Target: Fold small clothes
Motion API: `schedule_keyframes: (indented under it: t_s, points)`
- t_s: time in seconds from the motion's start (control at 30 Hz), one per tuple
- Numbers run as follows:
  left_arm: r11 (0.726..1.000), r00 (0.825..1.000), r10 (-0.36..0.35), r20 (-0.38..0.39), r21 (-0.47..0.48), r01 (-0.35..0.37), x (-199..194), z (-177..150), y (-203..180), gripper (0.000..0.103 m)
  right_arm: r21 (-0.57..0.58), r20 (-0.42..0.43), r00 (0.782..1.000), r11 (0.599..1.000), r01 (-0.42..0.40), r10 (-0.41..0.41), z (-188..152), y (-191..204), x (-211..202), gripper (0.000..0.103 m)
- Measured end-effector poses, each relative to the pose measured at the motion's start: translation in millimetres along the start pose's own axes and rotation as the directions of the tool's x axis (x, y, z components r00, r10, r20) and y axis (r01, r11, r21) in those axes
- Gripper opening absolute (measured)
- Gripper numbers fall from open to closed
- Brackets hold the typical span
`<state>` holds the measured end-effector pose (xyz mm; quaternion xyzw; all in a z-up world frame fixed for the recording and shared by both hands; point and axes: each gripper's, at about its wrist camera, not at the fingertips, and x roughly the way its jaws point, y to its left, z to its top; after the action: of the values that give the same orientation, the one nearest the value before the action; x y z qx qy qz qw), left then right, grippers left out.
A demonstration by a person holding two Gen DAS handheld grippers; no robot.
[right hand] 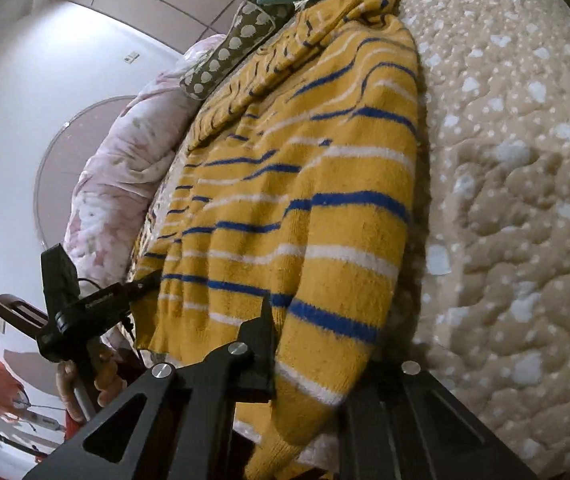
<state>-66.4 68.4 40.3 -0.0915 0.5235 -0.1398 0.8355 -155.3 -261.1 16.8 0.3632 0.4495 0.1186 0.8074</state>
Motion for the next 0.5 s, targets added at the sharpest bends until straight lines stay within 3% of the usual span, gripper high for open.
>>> schedule_keyframes:
  t_s: [0.13,0.23,0.4,0.5]
  points:
    - [0.999,0.998,-0.029,0.051,0.033,0.028,-43,-22,1,0.007,-0.047,0.002,1.000,0.999,-0.007,0.007,-9,5,-33,0.007]
    - [0.997,0.996,-0.080,0.038,0.025,0.080,-63,-51,5,0.007,-0.094,-0.030,1.000,0.996,0.004,-0.007,-27,2,-59,0.007]
    - [0.998,0.999,-0.043,-0.001,0.044,0.043,-56,-92,5,0.007,-0.108,-0.120,0.993,0.994,0.007,-0.020,-72,-8,-72,0.007]
    - [0.998,0.999,-0.053,0.004,0.033,0.053,-55,-85,9,0.007,-0.133,-0.118,0.992,0.991,0.024,-0.040,-80,-4,-73,0.007]
